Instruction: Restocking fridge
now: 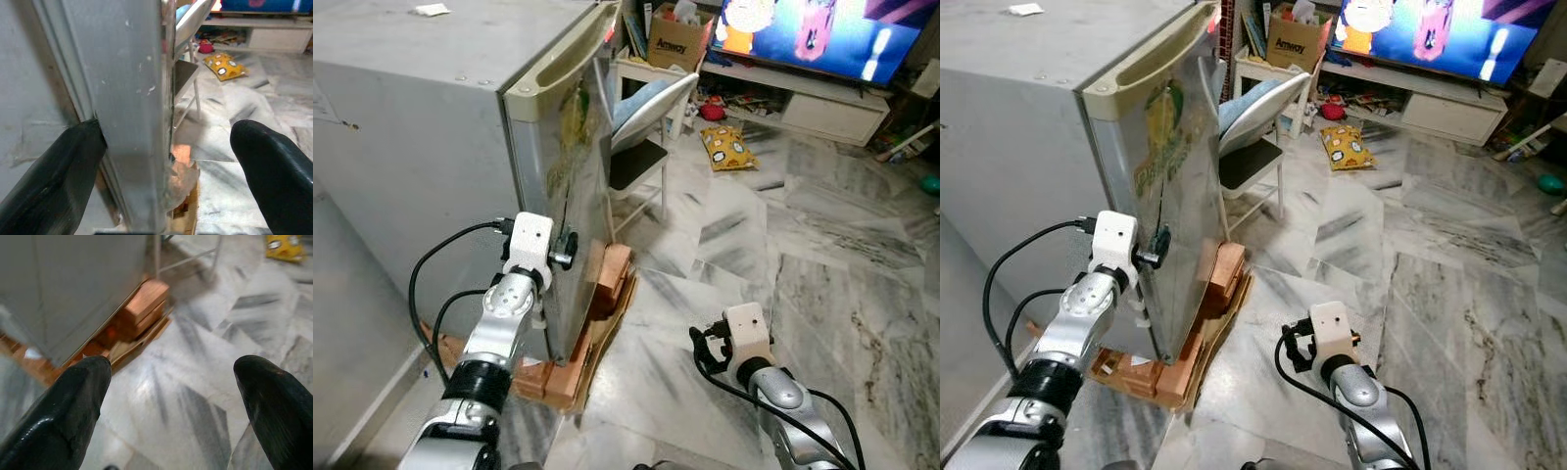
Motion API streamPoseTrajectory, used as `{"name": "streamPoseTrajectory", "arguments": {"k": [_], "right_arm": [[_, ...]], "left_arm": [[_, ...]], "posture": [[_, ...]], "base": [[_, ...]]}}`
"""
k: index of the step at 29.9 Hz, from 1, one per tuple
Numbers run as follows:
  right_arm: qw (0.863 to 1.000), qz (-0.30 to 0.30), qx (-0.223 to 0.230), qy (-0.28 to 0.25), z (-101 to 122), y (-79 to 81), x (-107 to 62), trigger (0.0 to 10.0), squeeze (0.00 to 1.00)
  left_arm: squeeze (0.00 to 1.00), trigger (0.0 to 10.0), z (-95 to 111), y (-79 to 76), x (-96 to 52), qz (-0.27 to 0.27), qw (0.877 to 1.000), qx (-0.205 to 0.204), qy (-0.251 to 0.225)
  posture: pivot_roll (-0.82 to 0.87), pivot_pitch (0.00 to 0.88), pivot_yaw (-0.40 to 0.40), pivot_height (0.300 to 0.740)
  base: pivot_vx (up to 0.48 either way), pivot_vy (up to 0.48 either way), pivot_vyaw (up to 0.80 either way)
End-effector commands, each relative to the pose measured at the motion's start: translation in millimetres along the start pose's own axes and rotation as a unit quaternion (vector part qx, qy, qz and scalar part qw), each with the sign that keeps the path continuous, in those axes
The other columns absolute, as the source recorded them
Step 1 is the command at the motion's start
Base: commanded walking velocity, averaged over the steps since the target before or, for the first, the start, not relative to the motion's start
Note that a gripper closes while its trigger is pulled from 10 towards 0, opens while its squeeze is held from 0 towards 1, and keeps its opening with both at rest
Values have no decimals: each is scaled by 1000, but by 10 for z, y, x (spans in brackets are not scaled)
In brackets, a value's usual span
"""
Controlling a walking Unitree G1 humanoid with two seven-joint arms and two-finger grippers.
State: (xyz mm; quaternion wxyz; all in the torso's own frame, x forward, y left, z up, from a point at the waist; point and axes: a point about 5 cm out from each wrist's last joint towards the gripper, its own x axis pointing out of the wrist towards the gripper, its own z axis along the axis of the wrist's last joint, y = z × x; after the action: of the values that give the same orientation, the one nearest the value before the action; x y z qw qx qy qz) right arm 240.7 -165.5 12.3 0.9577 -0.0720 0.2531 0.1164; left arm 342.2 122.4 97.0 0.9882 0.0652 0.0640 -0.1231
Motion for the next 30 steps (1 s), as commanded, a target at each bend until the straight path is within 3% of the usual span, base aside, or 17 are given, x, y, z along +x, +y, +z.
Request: {"name": "streamPoseTrajectory", "arguments": {"k": [1, 2, 3, 4, 6, 7, 8, 11, 13, 14, 16, 21, 22, 25, 28, 30], "right_arm": [[999, 14, -9, 30, -76, 4, -1, 10000, 0], [999, 19, -11, 38, -98, 14, -5, 10000, 0], [999, 23, -12, 41, -109, 21, -8, 10000, 0], [998, 28, -14, 45, -112, 36, -4, 10000, 0], [998, 32, -15, 43, -99, 52, 9, 10000, 0], [998, 37, -17, 42, -87, 70, 23, 10000, 0], [998, 37, -17, 42, -87, 70, 23, 10000, 0], [998, 41, -18, 44, -83, 88, 33, 10000, 0], [998, 43, -17, 47, -87, 96, 34, 10000, 0], [998, 44, -15, 49, -95, 103, 32, 10000, 0], [998, 44, -13, 50, -98, 111, 33, 10000, 0], [999, 27, -2, 21, -21, 90, 51, 10000, 0], [1000, 10, 13, -12, 74, 60, 63, 10000, 0], [998, -16, 30, -56, 219, 6, 70, 10000, 0], [991, -28, 57, -118, 463, -31, 69, 10000, 0], [988, -29, 64, -137, 539, -37, 66, 10000, 0]], "left_arm": [[0, 10000, 552, -567, 108, -134, 985, 35, -98], [0, 10000, 631, -826, 76, -191, 975, 30, -111], [0, 10000, 681, -979, 47, -223, 967, 26, -120], [0, 10000, 779, -1303, -48, -292, 947, 8, -133], [0, 10000, 856, -1539, -133, -336, 931, -21, -140], [0, 10000, 859, -1622, -148, -345, 928, -49, -131], [0, 10000, 859, -1622, -148, -345, 928, -49, -131], [0, 10000, 718, -1469, -59, -300, 947, -38, -111], [0, 10000, 624, -1247, -20, -258, 960, -47, -99], [0, 10000, 555, -1005, -36, -223, 969, -46, -92], [0, 10000, 510, -787, -93, -192, 976, -36, -95], [0, 10000, 416, -503, -228, -137, 985, -12, -100], [0, 10000, 357, -402, -299, -114, 988, -13, -101], [0, 10000, 267, -289, -383, -80, 992, 0, -99], [0, 10000, 89, -90, -519, -25, 997, 12, -75], [0, 10000, 35, -36, -566, -11, 997, 19, -67]], "posture": [[87, 0, -91, 740], [90, 0, -93, 740], [90, 0, -93, 740], [92, 0, -95, 740], [91, 0, -95, 740], [89, 0, -94, 740], [89, 0, -94, 740], [90, 0, -91, 740], [95, 0, -87, 740], [101, 0, -86, 740], [105, 0, -84, 740], [111, 0, -80, 740], [109, 0, -78, 740], [111, 0, -77, 740], [112, 0, -78, 740], [114, 0, -79, 740]], "base": [[0, 0, 0], [0, 0, 0], [0, 0, 0], [0, 0, 0], [0, 0, 0], [0, 0, 0], [0, 0, 0], [0, 0, 0], [0, 0, 0], [0, 0, 0], [0, 0, 0], [0, 0, 0], [0, 0, 0], [0, 0, 0], [0, -419, 0], [0, -472, 0]]}}
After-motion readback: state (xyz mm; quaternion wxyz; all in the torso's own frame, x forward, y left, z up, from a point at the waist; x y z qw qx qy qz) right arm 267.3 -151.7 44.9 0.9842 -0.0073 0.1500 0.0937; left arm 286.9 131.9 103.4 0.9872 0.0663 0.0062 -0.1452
